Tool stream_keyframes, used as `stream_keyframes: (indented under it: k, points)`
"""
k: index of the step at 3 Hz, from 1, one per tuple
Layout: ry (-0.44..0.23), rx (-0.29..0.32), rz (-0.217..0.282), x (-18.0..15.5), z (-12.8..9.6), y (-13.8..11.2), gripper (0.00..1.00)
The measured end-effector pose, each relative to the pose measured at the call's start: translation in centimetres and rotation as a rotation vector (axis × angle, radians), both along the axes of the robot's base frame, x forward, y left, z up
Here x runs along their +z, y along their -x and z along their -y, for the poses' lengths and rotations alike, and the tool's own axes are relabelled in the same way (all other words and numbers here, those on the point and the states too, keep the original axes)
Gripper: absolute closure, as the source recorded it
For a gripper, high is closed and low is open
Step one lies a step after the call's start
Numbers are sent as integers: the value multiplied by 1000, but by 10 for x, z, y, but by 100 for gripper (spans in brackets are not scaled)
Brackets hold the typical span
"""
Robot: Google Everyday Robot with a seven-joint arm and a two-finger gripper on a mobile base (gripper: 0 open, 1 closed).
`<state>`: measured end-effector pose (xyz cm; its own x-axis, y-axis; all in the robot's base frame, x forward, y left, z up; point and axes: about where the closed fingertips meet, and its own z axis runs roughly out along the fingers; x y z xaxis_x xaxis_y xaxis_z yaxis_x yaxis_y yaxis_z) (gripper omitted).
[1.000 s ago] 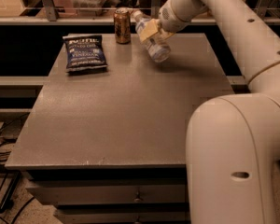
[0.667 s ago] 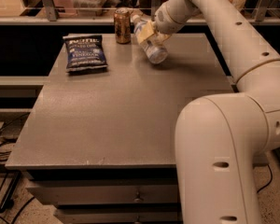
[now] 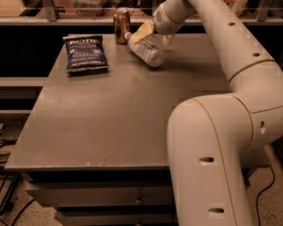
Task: Move blue plastic bottle near orange can
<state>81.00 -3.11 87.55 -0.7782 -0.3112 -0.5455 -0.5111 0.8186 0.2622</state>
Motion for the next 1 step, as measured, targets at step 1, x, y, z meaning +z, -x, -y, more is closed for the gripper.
stream_keyframes:
  k: [1]
  points:
    - [1, 3, -1, 0, 0, 0, 0]
